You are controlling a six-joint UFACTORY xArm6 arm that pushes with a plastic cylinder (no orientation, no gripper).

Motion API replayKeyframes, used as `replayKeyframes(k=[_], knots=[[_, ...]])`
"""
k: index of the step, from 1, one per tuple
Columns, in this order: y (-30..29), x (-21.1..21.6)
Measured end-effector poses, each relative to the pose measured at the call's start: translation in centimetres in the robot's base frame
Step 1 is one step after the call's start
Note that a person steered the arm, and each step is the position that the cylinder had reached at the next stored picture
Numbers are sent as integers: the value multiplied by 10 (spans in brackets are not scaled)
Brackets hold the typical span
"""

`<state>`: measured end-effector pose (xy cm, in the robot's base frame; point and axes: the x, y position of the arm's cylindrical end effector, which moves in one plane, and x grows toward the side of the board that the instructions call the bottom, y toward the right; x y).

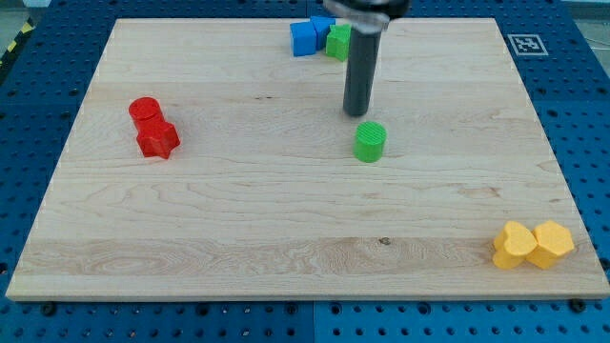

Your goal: Push the green circle to the center of the board

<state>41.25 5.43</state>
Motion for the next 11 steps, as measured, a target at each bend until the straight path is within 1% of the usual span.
replayKeyframes(k=[1, 2, 3, 4, 5, 6, 7, 8, 9, 10, 11], knots=[[0, 79], [16, 133], [32, 138], [61, 107], [61, 55], [45, 29], [65, 63], [84, 115], [54, 138], [35, 106], [27, 52]])
